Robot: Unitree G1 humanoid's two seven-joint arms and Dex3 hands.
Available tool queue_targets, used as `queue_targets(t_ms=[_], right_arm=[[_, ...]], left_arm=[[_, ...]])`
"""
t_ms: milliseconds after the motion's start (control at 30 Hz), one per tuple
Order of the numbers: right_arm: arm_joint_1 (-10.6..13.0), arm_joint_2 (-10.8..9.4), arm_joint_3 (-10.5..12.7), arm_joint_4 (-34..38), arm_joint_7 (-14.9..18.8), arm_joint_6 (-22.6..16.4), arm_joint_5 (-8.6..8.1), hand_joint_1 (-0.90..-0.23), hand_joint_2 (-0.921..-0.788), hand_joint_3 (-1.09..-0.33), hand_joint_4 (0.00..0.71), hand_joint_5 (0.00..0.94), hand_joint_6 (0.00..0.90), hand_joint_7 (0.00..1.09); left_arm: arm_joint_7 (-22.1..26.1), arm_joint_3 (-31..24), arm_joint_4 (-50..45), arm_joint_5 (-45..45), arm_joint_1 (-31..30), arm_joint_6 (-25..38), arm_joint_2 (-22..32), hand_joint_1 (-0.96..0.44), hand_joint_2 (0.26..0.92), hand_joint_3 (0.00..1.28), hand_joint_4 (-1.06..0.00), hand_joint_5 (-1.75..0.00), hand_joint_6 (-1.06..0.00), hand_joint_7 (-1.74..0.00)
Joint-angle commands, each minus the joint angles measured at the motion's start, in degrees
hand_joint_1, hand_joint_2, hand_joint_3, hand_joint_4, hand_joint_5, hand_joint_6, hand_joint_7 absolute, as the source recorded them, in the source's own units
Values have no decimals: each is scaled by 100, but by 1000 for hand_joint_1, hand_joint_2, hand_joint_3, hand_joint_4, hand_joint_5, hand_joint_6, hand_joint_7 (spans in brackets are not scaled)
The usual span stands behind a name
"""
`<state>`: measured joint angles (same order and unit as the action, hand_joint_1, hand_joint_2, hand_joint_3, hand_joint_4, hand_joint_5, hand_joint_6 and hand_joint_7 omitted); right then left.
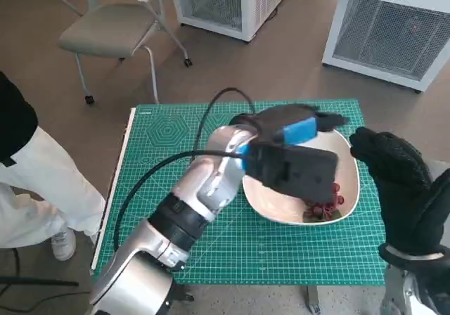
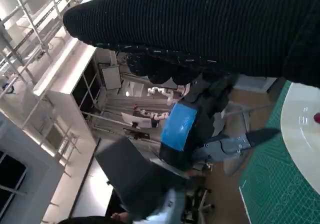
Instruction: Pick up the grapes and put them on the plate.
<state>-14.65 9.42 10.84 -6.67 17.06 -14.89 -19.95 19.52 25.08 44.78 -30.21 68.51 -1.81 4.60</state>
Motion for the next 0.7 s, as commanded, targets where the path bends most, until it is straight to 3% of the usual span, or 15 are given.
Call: queue_targets(t_ms=[33,233,367,533,700], right_arm=[[28,12,-33,71,44,96,-21,-491,-921,-578,386,537,167,915],[-22,28,-26,93,81,120,-67,-491,-921,-578,386,537,167,916],[-46,38,-13,127,111,125,-89,-492,-921,-576,387,537,168,915],[-85,47,-24,171,136,126,-73,-493,-921,-575,388,536,169,914],[-126,65,-38,204,171,140,-65,-493,-921,-576,388,535,169,913]], left_arm=[[-563,-333,-243,170,-395,-357,261,-373,905,38,-181,-26,-316,-44],[-1139,-1006,-297,771,-983,-1266,510,-408,919,74,-242,-34,-362,-57],[-1084,-1469,-158,1438,-1356,-1939,516,-481,921,101,-255,-28,-374,-56],[-55,-2334,-178,3123,-2004,-2339,300,-522,921,109,-221,-7,-331,-25],[698,-2933,-426,4342,-2510,-2117,141,-468,921,78,-182,-1,-283,-5]])
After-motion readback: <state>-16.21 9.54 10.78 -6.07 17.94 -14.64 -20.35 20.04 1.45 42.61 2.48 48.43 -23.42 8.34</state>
